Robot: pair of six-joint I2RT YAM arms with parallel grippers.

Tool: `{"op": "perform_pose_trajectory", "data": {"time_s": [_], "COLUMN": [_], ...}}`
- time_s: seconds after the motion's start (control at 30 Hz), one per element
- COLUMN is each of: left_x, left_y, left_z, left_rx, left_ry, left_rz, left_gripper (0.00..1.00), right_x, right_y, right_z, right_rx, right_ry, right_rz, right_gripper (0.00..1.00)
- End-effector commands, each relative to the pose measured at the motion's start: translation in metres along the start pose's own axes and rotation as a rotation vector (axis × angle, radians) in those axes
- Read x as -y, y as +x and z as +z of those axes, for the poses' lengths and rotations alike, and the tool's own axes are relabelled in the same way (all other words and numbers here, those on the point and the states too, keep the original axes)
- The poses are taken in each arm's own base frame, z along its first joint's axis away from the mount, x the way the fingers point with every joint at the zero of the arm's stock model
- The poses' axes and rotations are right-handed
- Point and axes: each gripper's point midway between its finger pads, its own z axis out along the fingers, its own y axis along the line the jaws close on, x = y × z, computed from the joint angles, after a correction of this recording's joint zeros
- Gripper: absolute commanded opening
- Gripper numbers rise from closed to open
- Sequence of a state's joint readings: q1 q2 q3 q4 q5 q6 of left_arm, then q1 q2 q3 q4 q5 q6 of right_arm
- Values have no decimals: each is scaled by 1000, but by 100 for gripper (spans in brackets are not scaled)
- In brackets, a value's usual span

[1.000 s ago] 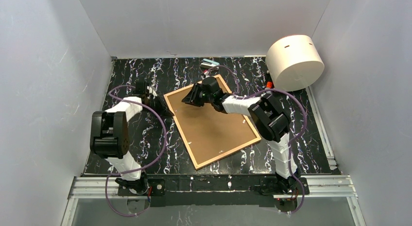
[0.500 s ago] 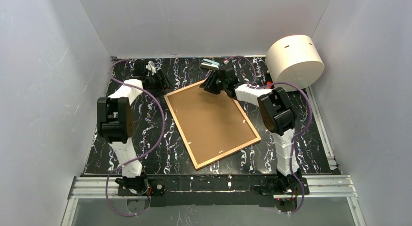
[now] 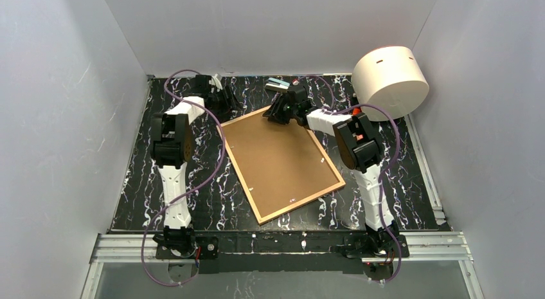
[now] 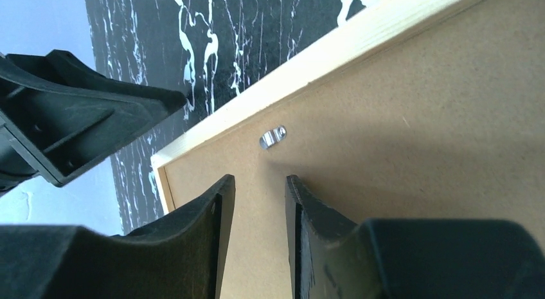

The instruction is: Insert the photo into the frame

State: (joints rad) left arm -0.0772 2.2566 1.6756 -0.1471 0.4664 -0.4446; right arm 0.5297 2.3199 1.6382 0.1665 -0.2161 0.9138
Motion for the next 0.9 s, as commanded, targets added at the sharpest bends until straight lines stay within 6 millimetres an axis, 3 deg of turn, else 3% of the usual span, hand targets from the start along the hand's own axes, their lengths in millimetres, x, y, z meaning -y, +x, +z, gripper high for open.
{"op": "perform_pose_trajectory", "data": {"time_s": [0.0, 0.47, 0.87], "left_x": [16, 43, 53], "left_y": [4, 37, 63], "left_z": [11, 24, 31], "left_rx": [-45, -179, -243], "left_ry": [85, 244, 255], "left_rz": [59, 69, 80], "left_gripper": [57, 34, 27], "right_x": [8, 19, 21], "right_y": [-3, -7, 11], "right_z": [16, 35, 44], "right_rx": [19, 76, 103], "right_ry": [15, 28, 41], "right_rz": [25, 116, 221], "right_gripper": [43, 39, 39]}}
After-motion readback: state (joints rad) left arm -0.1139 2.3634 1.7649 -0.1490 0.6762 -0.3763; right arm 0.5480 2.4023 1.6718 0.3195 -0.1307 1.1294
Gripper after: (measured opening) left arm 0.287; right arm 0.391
